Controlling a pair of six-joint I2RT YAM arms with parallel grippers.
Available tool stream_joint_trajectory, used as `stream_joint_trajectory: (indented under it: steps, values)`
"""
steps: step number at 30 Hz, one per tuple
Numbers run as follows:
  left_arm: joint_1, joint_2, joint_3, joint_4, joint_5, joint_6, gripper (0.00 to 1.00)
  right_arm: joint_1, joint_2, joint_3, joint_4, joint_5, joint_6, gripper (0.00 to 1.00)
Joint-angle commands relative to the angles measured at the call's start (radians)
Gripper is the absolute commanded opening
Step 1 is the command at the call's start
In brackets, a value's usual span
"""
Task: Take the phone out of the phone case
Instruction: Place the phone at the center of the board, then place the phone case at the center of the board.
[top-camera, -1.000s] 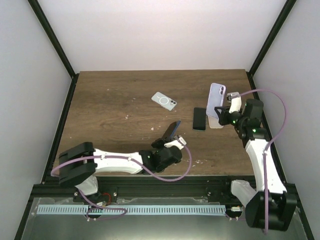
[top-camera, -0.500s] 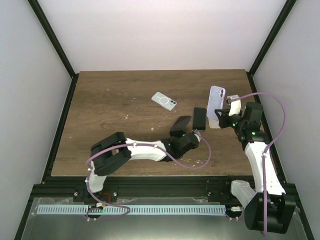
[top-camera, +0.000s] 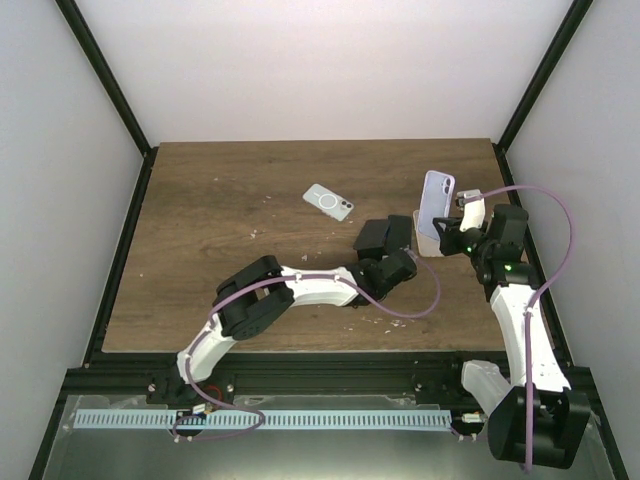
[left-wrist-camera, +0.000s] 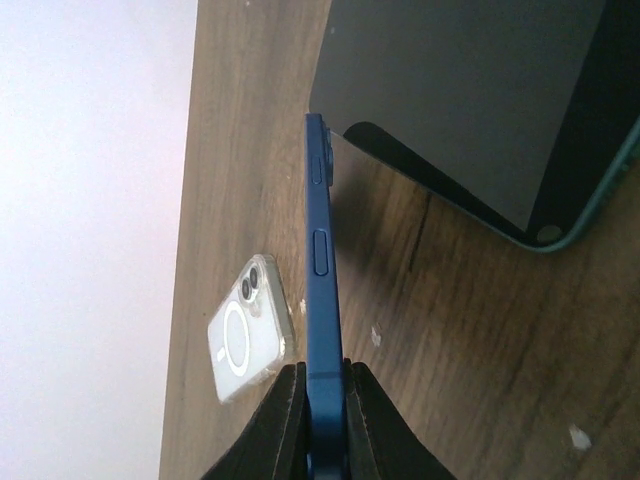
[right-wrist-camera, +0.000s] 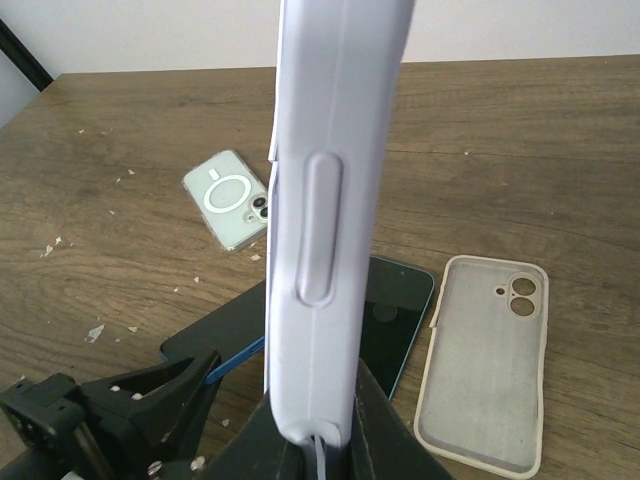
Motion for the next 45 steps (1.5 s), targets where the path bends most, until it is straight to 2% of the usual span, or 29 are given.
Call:
stream_joint_trajectory:
  steps: [1,8,14,19,23,26,29,35,40,45]
  values:
    - [0.014,0.061,0.068,-0.113,0.023,-0.034,0.05,-0.010,-0.015,0.001,0.026,0.003,-0.003,0.01]
    - [0.014,0.092,0.094,-0.135,0.045,-0.077,0.21,-0.012,-0.015,-0.001,0.029,0.008,-0.003,0.01]
    - [0.014,0.101,0.094,-0.135,0.057,-0.104,0.25,-0.012,-0.013,-0.004,0.033,0.012,-0.006,0.01]
    - [0.014,0.074,0.087,-0.161,0.090,-0.168,0.40,-0.012,-0.011,-0.004,0.036,0.010,-0.011,0.01]
    - [0.022,0.016,0.050,-0.167,0.166,-0.252,0.48,-0.012,-0.016,0.001,0.051,0.026,-0.008,0.01]
    - [0.034,-0.035,0.034,-0.202,0.277,-0.326,0.56,-0.012,-0.033,-0.010,0.064,0.050,-0.009,0.01]
    - [0.040,-0.084,0.009,-0.228,0.338,-0.367,0.60,-0.012,-0.010,0.007,0.055,0.050,-0.023,0.01]
    - [0.043,-0.236,-0.099,-0.258,0.462,-0.476,0.65,-0.012,0.059,0.153,-0.071,0.021,-0.136,0.01]
    - [0.043,-0.466,-0.312,-0.175,0.570,-0.639,0.65,-0.013,0.120,0.300,-0.346,0.050,-0.366,0.01]
    - [0.043,-0.625,-0.487,-0.086,0.630,-0.750,0.64,-0.034,0.174,0.290,-0.565,0.116,-0.594,0.01]
